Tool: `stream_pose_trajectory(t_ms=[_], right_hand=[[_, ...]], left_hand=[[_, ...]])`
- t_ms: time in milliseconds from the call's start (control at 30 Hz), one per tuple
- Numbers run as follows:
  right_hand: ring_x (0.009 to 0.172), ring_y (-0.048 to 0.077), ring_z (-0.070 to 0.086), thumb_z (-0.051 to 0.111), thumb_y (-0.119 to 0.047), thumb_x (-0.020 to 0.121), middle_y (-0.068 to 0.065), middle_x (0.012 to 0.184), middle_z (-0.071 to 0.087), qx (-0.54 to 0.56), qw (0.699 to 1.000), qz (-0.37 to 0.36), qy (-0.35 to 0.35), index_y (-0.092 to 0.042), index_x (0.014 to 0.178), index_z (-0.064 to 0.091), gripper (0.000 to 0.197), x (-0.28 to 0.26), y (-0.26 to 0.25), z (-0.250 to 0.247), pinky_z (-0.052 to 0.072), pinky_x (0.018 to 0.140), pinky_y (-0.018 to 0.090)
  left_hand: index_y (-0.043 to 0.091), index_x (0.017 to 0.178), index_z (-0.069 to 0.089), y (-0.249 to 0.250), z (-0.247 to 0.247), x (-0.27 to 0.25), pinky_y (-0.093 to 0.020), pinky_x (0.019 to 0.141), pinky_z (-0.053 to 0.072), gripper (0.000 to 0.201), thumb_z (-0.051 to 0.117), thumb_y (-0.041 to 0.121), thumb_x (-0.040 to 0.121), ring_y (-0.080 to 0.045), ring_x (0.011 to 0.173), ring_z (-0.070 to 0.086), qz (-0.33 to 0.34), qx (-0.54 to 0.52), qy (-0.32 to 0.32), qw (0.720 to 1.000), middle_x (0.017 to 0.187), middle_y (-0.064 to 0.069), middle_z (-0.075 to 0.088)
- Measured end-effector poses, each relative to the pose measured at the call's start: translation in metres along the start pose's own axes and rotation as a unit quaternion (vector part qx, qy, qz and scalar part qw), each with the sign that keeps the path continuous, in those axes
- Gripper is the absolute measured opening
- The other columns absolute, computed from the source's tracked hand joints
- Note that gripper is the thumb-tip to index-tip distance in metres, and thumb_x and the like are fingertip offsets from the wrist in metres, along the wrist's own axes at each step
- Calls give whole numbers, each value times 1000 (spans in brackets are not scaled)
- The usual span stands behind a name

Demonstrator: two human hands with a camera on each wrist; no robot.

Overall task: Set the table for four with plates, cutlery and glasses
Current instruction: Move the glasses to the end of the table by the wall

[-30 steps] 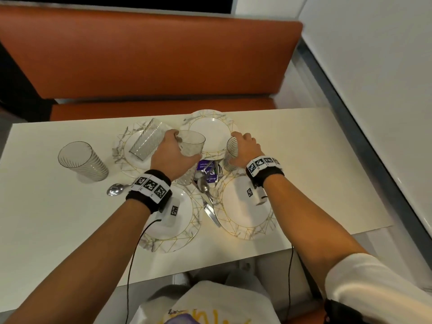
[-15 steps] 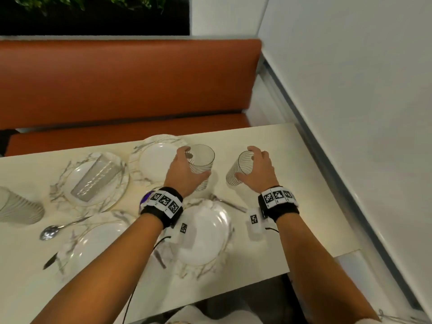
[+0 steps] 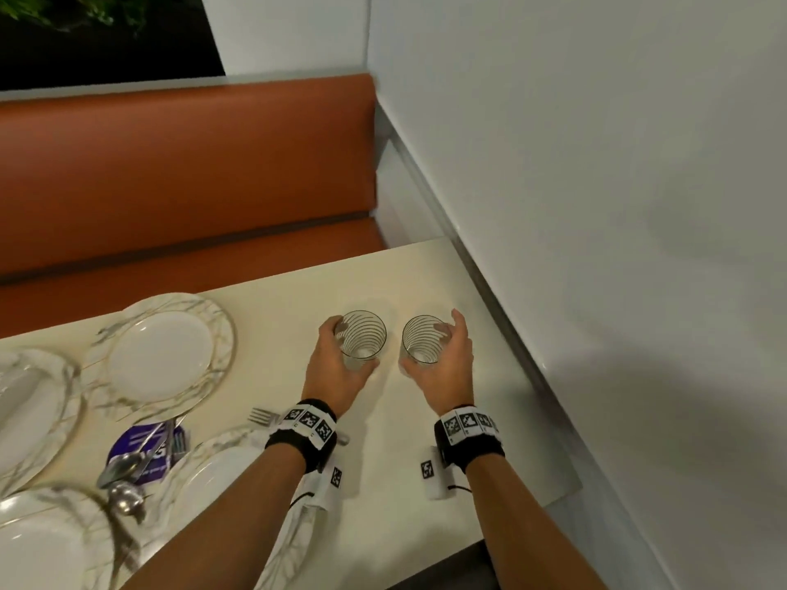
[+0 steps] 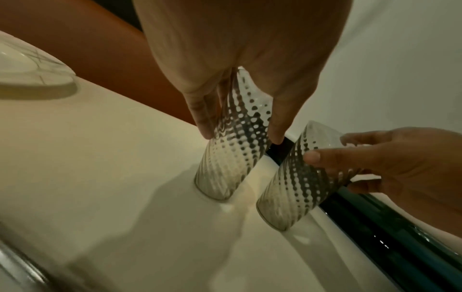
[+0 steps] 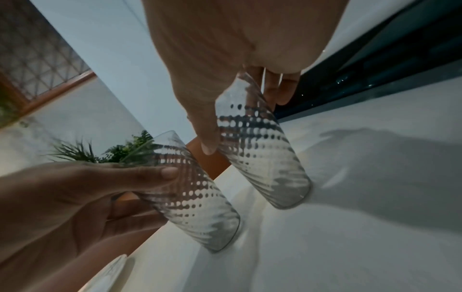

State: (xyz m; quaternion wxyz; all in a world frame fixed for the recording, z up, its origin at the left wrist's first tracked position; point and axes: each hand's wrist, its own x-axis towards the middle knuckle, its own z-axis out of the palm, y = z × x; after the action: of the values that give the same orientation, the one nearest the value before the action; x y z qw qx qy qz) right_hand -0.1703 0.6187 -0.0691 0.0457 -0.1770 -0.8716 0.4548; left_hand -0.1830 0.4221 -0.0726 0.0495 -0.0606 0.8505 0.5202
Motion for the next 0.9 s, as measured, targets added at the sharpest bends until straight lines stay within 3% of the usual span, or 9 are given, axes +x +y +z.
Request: stream_pose_trajectory(t_ms=[100, 233, 333, 400, 500, 667, 767, 900], right_hand=[[128, 16, 50, 97, -37, 57, -8, 138, 51, 54, 998, 15, 13, -36, 148, 28, 114, 6, 13, -2, 47, 107, 37], [125, 13, 52, 95, -36, 62, -5, 136, 54, 65, 997, 22, 22, -26, 140, 44, 94, 16, 23, -3, 48, 105, 29], [125, 14, 54, 94, -32, 66, 0, 138, 57, 90, 995, 37, 14, -17, 142, 48, 91, 39, 28, -3, 43, 93, 2], [125, 16, 56, 94, -30, 67, 3, 137, 59, 95, 995, 39, 8, -13, 142, 49, 89, 56, 27, -3, 39, 86, -6], [119, 15, 60, 94, -26, 67, 3, 133, 62, 104, 994, 37, 18, -11, 141, 52, 86, 86, 23, -6, 45, 85, -1], [105, 16, 69, 94, -41, 60, -5, 119, 68, 92, 994, 47, 29, -25, 132, 57, 82, 123, 23, 0, 62, 84, 34], [104, 18, 70, 92, -47, 58, -5, 117, 69, 84, 995, 60, 20, -31, 130, 57, 82, 132, 28, 3, 63, 82, 39], [115, 18, 65, 94, -33, 60, -3, 127, 65, 76, 994, 76, 14, -24, 137, 51, 88, 132, 24, 3, 59, 95, 40]], left_hand=[[28, 146, 32, 1, 19, 7, -43, 104, 53, 92, 90, 35, 75, -15, 127, 57, 0, 0, 11, 1000, 143, 7, 54], [21, 146, 37, 9, 37, 17, -31, 102, 52, 88, 90, 36, 77, -9, 121, 56, -8, -17, 11, 1000, 137, 11, 54], [22, 137, 42, 12, 52, 33, -31, 100, 53, 79, 90, 37, 77, -11, 116, 58, -21, -23, 3, 1000, 130, 9, 55], [24, 130, 43, 12, 60, 45, -29, 96, 53, 72, 90, 39, 76, -15, 114, 60, -26, -21, 3, 999, 126, 5, 56], [27, 123, 43, 16, 73, 68, -29, 92, 55, 69, 90, 41, 75, -19, 109, 62, -24, -8, 1, 1000, 123, 3, 57], [19, 128, 43, 22, 87, 98, -43, 94, 57, 75, 91, 42, 74, -25, 109, 62, -28, 28, 1, 999, 123, 0, 55], [15, 133, 43, 27, 90, 108, -44, 97, 55, 80, 90, 40, 75, -30, 114, 61, -34, 44, -5, 998, 130, -6, 57], [12, 145, 37, 33, 89, 109, -42, 103, 51, 94, 92, 37, 73, -31, 125, 57, -51, 41, -24, 998, 142, -11, 52]])
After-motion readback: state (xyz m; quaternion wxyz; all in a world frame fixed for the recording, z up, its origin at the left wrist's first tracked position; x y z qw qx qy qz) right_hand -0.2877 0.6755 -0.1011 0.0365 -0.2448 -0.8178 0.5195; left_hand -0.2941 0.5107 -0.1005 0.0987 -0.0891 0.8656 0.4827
